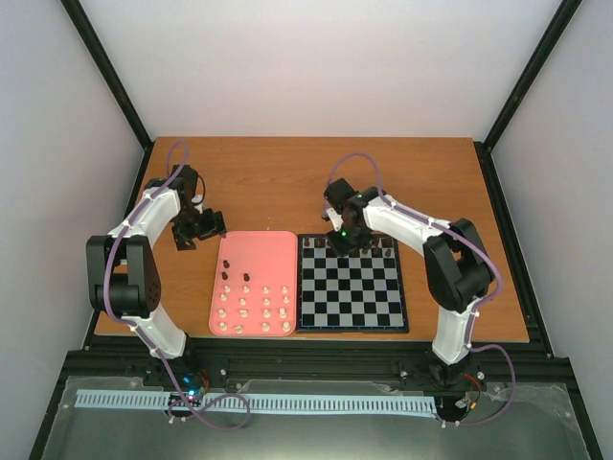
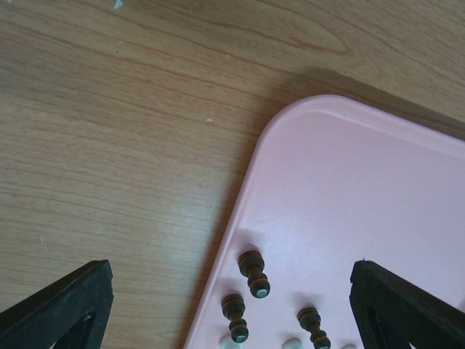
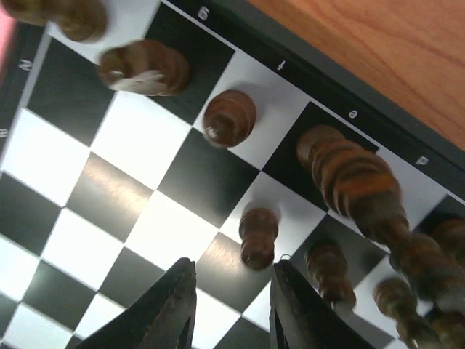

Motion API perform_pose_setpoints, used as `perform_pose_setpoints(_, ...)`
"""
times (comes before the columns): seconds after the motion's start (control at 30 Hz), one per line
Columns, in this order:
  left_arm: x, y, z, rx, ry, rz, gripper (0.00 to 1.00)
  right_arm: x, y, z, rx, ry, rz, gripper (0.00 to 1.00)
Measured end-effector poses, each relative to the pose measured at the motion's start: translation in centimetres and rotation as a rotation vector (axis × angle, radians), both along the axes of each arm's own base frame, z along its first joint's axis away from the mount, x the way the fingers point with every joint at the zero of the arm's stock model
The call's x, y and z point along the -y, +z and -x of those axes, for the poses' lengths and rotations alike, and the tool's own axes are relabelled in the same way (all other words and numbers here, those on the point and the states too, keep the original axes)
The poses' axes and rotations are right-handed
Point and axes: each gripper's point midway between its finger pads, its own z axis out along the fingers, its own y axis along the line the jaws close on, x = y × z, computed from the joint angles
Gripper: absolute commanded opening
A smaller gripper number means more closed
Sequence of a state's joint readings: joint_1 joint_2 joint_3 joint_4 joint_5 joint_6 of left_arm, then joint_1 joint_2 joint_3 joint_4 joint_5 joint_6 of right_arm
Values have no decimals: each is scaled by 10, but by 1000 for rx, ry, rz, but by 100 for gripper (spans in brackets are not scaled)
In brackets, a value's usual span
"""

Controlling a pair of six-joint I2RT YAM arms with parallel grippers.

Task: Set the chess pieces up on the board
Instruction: Place the chess piece on the chessboard, then pick up the chess piece from the storage box.

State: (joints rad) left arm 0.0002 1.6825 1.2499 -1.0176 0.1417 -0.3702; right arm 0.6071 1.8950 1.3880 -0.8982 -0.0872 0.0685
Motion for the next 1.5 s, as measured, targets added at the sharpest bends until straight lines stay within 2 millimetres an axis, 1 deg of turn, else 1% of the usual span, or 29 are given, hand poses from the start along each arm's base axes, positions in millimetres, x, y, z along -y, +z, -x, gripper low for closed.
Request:
perform_pose_setpoints(0.07,0,0,0,0,0,0,100,-1,13,1,19,-1,-22,32)
perform_pose_setpoints(0.17,0,0,0,0,0,0,100,-4,39,5,53,4,-63,39)
perform_pose_setpoints(0.27,0,0,0,0,0,0,100,-17,68,6,90,31,-115,43)
perform_pose_setpoints(0.33,0,0,0,0,0,0,100,-32,83,4,114,58,-151,45)
perform_pose_setpoints(0.4,0,0,0,0,0,0,100,-51,93,1,130,90,-178,50)
perform_pose_setpoints(0.43,0,0,0,0,0,0,100,-63,97,-2,135,108,-192,54)
perform_pose_setpoints(0.5,0,0,0,0,0,0,100,-92,98,-9,146,151,-209,59)
perform_pose_setpoints(0.53,0,0,0,0,0,0,100,-108,96,-13,153,177,-214,61)
perform_pose_setpoints(0.6,0,0,0,0,0,-2,100,-140,86,-17,164,235,-214,61)
perform_pose_setpoints(0.67,-1,0,0,0,0,-3,100,-174,69,-14,158,298,-210,61)
perform_pose_setpoints(0.73,-1,0,0,0,0,-4,100,-199,51,-5,134,348,-209,60)
perform_pose_setpoints(0.83,0,0,0,0,1,-2,100,-224,28,14,85,410,-207,60)
perform_pose_setpoints(0.9,-1,0,0,0,1,-3,100,-232,22,24,67,439,-210,59)
perform_pose_setpoints(1.0,-1,0,0,0,0,-3,100,-240,23,39,47,471,-220,58)
perform_pose_setpoints(1.1,-2,0,0,0,5,-8,100,-243,25,47,33,487,-229,57)
perform_pose_setpoints(1.17,-3,0,0,0,9,-11,100,-244,22,51,19,494,-228,55)
perform_pose_setpoints(1.33,-5,-3,1,-4,27,-20,100,-244,5,58,-29,502,-211,52)
perform_pose_setpoints(1.5,-3,-2,3,-6,30,-12,100,-249,-14,62,-59,507,-204,49)
